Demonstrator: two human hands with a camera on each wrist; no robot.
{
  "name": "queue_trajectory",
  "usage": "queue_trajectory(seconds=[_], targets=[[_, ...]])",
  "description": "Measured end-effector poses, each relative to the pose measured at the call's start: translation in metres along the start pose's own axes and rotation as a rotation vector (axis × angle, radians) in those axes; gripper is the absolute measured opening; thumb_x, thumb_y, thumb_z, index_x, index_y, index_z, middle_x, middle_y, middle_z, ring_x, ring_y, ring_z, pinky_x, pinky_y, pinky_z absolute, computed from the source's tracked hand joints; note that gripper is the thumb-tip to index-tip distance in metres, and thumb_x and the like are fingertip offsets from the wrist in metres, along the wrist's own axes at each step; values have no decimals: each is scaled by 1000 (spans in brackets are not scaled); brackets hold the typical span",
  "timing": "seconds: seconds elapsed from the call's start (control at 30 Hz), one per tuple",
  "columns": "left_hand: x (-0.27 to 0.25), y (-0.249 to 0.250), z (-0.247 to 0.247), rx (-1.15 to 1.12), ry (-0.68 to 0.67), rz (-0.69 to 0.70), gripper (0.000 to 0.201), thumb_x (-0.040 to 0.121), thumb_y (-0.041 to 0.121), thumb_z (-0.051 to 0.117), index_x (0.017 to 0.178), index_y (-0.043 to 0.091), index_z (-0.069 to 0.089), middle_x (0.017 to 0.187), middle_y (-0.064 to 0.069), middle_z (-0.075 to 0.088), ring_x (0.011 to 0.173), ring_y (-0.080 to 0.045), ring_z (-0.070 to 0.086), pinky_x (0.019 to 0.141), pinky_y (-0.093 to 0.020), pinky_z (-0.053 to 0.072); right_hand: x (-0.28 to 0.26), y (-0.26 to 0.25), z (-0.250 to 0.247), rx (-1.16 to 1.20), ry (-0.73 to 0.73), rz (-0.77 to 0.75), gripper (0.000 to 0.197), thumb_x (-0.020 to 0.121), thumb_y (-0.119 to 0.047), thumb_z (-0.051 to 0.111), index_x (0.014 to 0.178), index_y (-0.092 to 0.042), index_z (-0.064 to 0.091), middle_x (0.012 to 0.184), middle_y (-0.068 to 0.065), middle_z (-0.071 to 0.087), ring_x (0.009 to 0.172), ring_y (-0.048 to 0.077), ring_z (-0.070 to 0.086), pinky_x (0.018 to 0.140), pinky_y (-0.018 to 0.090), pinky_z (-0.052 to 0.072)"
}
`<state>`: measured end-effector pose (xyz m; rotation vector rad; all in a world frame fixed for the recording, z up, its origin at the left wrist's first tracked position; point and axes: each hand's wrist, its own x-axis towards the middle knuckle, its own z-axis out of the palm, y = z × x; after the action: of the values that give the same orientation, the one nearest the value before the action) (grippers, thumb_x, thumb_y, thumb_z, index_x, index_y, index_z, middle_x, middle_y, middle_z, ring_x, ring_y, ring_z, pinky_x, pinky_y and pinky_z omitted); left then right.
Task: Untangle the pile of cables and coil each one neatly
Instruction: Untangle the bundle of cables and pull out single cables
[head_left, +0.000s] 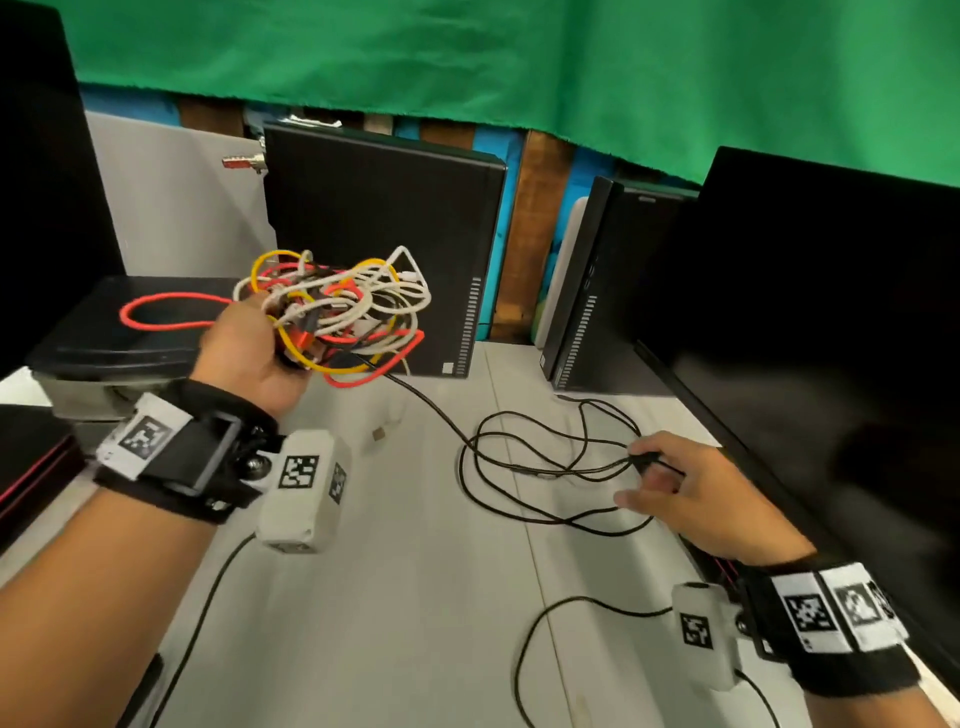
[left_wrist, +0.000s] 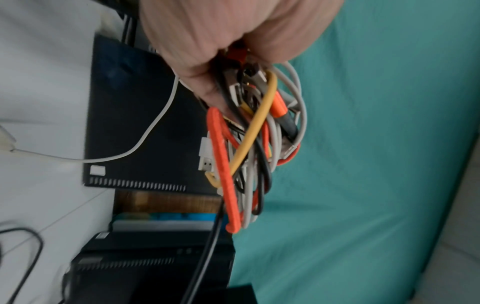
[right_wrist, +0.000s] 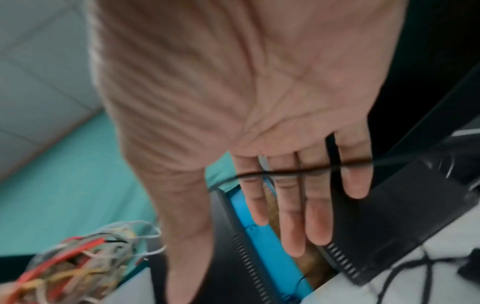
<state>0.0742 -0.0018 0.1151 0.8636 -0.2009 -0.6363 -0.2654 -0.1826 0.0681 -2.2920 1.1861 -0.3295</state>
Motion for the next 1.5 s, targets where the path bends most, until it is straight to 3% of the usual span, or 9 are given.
queue_trajectory(seconds=[0.13, 0.23, 0.33, 0.43, 0.63, 0.97, 1.2, 1.37, 1.5], targets=[[-15, -28, 17, 28, 1, -83, 38, 108, 26, 37, 133, 9, 61, 122, -16, 70, 104, -29, 72, 91, -49, 58, -13, -27, 18, 125, -156, -225, 74, 70, -73, 68, 136, -48, 48, 133, -27, 55, 127, -14, 44, 104, 16, 36], [-28, -48, 29, 23, -22, -154, 38, 109, 31, 37, 127, 10, 63, 98, -7, 75, 64, -13, 74, 49, -24, 56, -27, -51, 40, 171, -206, -342, 74, 77, -77, 55, 143, -46, 44, 145, -30, 45, 135, -15, 34, 114, 18, 28], [-40, -55, 36, 4, -29, -162, 31, 107, 31, 43, 119, 12, 64, 74, -1, 73, 47, -9, 66, 39, -17, 46, -37, -66, 64, 411, -310, -401, 38, 95, -45, 56, 130, -31, 57, 120, -10, 71, 118, -1, 60, 106, 20, 42], [-42, -52, 35, -7, -11, -150, 32, 106, 31, 46, 121, 10, 64, 79, -3, 75, 52, -10, 69, 42, -19, 50, -35, -65, 68, 648, -297, -359, 21, 104, -20, 52, 111, -6, 65, 83, 13, 74, 82, 19, 71, 91, 29, 53], [-47, -46, 36, 21, -29, -114, 30, 103, 28, 53, 123, 10, 64, 102, -10, 77, 86, -21, 77, 59, -29, 60, -28, -59, 65, 721, -179, -343, 26, 101, -25, 51, 96, -9, 71, 64, 7, 67, 66, 22, 64, 88, 37, 54], [-64, -60, 43, 1, -126, -155, 35, 100, 27, 58, 130, 10, 59, 110, -12, 75, 96, -25, 75, 62, -30, 60, -33, -64, 66, 814, -129, -345, 27, 103, -9, 46, 96, 2, 69, 59, 12, 64, 56, 16, 59, 65, 17, 48], [-82, -73, 48, -5, -315, -154, 45, 88, 23, 65, 130, 8, 59, 115, -14, 74, 103, -28, 73, 74, -35, 62, -32, -64, 64, 899, -136, -329, 28, 104, -8, 44, 95, -2, 70, 64, 16, 64, 56, 20, 59, 62, 23, 50], [-79, -74, 45, 10, -382, -153, 59, 77, 3, 69, 134, 5, 54, 119, -18, 71, 107, -33, 71, 75, -37, 62, -28, -63, 64, 974, -191, -247, 34, 91, -30, 53, 115, -12, 69, 74, 21, 69, 57, 25, 65, 59, 23, 52], [-79, -72, 45, 33, -421, -127, 56, 76, 3, 68, 130, 8, 57, 119, -17, 71, 107, -33, 71, 74, -37, 62, -28, -60, 68, 941, -232, -253, 33, 90, -31, 55, 110, -10, 71, 81, 18, 72, 63, 25, 67, 63, 24, 53]])
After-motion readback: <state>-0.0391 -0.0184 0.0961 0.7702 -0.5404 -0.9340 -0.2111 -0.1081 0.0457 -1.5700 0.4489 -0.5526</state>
